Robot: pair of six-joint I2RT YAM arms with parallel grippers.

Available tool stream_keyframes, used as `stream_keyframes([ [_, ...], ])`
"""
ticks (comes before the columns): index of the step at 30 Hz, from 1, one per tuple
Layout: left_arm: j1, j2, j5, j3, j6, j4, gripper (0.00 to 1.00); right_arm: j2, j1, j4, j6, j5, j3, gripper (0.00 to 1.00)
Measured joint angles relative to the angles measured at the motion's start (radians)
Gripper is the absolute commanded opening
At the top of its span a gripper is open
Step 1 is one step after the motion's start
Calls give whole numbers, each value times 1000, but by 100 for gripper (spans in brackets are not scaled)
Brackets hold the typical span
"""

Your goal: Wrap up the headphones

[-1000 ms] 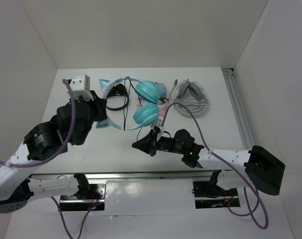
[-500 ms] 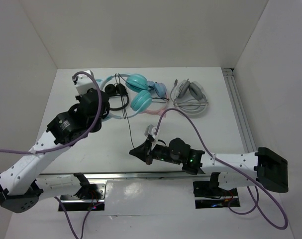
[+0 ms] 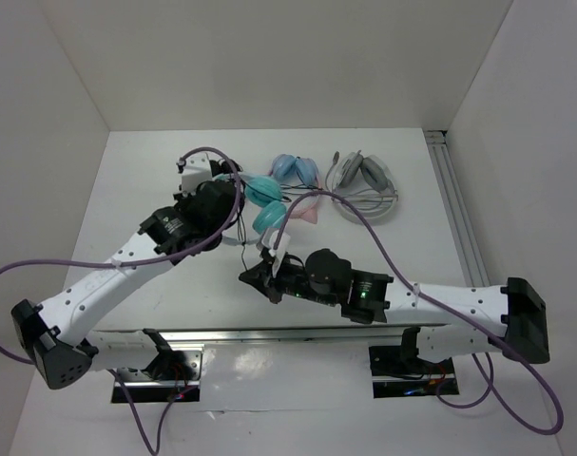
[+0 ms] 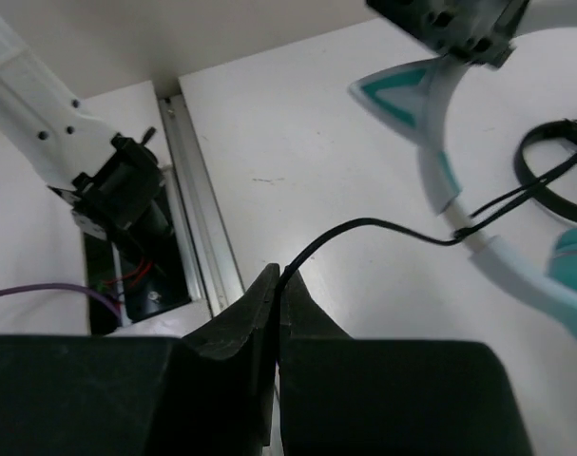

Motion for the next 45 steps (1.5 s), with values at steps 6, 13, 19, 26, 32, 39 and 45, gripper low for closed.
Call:
stream_keyframes([
  [6, -2, -2, 13, -83, -4, -4, 0, 40, 0, -255, -116, 105, 165, 1],
  [13, -42, -54, 83, -131, 152, 36, 0, 43, 51, -414, -217, 201, 202, 1],
  [19, -126, -61, 197, -126, 285, 27, 0, 49, 86, -478, -269, 293, 225, 1],
  [26, -216, -61, 285, -110, 373, -35, 0, 54, 140, -513, -313, 439, 252, 1],
  [32, -236, -84, 392, -119, 415, -43, 0, 54, 156, -523, -360, 558, 253, 1],
  [39, -280, -183, 502, -130, 447, -28, 0, 51, 164, -515, -397, 671, 248, 1],
  [45, -282, -224, 570, -89, 516, -33, 0, 15, 180, -496, -430, 679, 217, 7],
])
